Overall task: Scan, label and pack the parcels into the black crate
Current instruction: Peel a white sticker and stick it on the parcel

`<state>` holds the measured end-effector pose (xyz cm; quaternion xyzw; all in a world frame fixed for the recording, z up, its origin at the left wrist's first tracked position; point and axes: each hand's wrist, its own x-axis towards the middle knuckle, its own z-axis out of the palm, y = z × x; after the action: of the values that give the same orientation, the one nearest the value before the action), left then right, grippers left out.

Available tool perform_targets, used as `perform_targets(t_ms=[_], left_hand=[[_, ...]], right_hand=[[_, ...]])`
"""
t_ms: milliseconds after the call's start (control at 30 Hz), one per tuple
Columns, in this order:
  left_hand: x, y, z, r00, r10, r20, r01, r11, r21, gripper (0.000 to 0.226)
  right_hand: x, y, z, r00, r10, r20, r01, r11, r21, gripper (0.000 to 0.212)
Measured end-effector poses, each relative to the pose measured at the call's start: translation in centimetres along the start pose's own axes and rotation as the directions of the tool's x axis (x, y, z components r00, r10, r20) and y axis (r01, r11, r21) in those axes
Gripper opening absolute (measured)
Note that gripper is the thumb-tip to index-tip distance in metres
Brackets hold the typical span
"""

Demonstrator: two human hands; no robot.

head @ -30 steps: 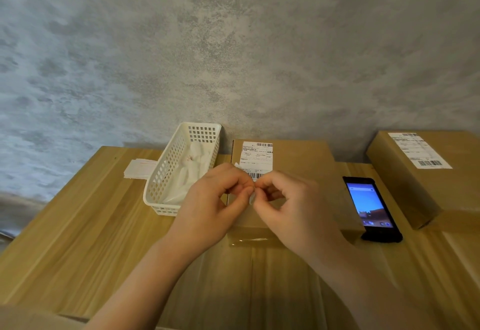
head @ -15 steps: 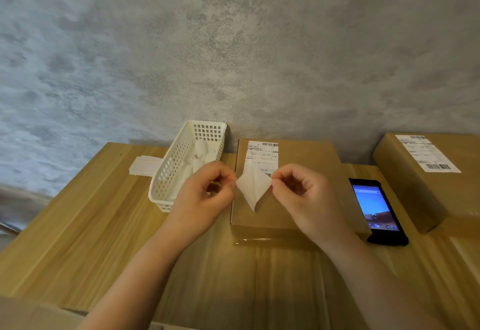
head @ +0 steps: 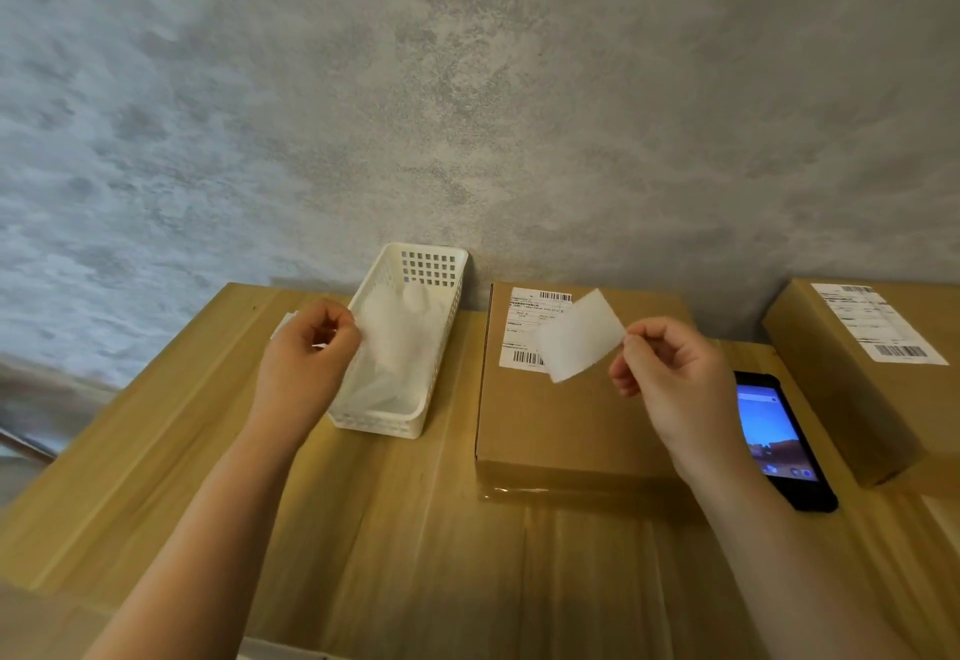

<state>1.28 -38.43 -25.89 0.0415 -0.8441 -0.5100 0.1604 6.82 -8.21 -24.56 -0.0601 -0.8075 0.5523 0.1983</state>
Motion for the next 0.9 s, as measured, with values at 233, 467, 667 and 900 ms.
perform_targets(t_ms=[233,467,667,900], left_hand=[[3.1,-2.8,-0.2,0.964,0.245,0.107,-0.26,0.768,0.585,0.013],[4.0,-3.2,1.3,0.949,0.189,0.251,-0.313,0.635,0.707,0.014],[3.7,-2.9,1.5,0.937,0.197,0.287,-0.348,0.581,0.736,0.02],[3.8,-2.5,1.9,0.944,0.209,0.256,-0.329,0.524,0.786,0.02]], right_hand=[[0.0,-0.6,0.3,0.995,0.019,0.102,-0.029,0.995,0.095,0.01],[-0.1,-1.2,0.7,0.978,0.027,0.205,-0.046,0.995,0.088,0.008],[-0.1,-1.1,0.5,0.967,-0.049,0.25,0.058,0.998,-0.029,0.003],[-0.3,-0.4,-0.5,0.964,-0.101,0.245,0.114,0.993,-0.037,0.004]])
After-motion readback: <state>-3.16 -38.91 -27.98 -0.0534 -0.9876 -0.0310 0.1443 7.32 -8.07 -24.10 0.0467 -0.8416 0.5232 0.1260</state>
